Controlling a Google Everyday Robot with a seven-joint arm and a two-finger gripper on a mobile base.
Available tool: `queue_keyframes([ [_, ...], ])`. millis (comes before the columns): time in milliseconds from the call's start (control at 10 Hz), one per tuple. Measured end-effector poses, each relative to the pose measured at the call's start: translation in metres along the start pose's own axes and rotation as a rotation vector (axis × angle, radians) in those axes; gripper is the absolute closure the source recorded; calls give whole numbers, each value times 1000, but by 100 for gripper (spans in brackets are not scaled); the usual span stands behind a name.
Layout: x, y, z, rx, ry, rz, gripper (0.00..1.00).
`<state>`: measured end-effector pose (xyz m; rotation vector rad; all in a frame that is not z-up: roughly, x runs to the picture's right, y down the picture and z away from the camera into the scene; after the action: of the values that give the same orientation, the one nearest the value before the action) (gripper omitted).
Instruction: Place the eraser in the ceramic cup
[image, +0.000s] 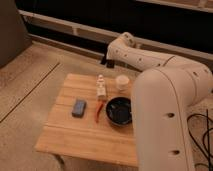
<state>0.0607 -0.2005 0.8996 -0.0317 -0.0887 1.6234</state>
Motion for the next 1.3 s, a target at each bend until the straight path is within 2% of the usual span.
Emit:
queue_keyframes([
  [100, 0, -2, 1, 10, 2, -6, 100],
  [200, 1, -18, 1, 52, 3, -28, 100],
  [400, 4, -53, -10, 115, -2, -26, 100],
  [500, 6, -65, -18, 135, -9, -16, 100],
  [800, 17, -73, -28, 150, -20, 19, 100],
  [1300, 51, -84, -21, 171, 22, 71, 100],
])
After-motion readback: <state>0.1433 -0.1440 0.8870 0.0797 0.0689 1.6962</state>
